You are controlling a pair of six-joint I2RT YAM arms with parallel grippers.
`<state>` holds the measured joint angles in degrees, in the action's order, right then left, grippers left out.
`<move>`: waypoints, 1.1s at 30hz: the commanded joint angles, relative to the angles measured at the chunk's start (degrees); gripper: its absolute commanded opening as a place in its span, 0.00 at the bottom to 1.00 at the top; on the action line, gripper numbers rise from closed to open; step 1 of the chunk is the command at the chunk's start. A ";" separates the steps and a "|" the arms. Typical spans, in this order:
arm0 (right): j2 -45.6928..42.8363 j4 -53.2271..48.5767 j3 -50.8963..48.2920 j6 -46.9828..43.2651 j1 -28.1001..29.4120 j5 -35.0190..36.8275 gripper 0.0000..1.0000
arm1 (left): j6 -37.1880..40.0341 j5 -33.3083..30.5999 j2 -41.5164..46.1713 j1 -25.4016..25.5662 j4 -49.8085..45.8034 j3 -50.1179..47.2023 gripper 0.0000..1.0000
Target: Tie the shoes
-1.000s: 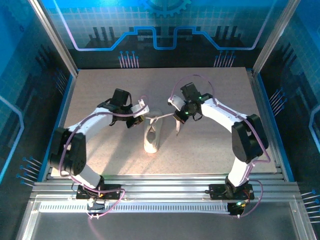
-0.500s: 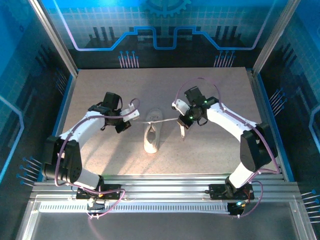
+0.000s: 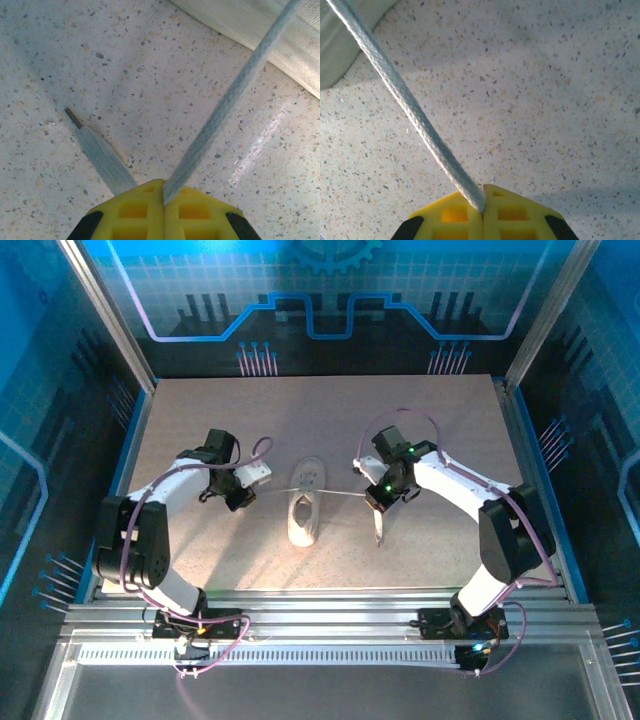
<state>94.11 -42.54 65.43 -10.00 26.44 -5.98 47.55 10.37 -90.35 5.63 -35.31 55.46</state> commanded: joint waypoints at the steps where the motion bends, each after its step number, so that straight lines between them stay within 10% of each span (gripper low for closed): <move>1: -1.36 -4.89 -1.09 2.24 -2.75 2.82 0.00 | -1.75 -0.91 -0.06 -2.10 -2.93 -0.88 0.00; 5: -2.07 -4.64 -0.70 1.50 -3.51 1.40 0.00 | -2.87 2.78 3.41 -2.38 -3.61 -1.14 0.00; 14: -9.59 3.43 -1.42 1.17 -2.75 -11.85 0.40 | -12.58 25.47 13.47 -1.03 6.83 -4.11 0.00; 28: 0.64 15.59 6.84 9.76 8.26 -13.71 0.46 | -22.75 34.75 12.28 3.26 28.05 -8.53 0.00; 33: 1.08 14.21 5.50 22.45 5.03 -3.58 0.48 | -25.38 35.15 9.92 4.71 33.30 -8.95 0.00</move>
<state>94.98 -28.01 70.50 2.39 33.80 -15.55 25.28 42.24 -78.87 9.43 -8.23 47.77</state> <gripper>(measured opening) 0.479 0.046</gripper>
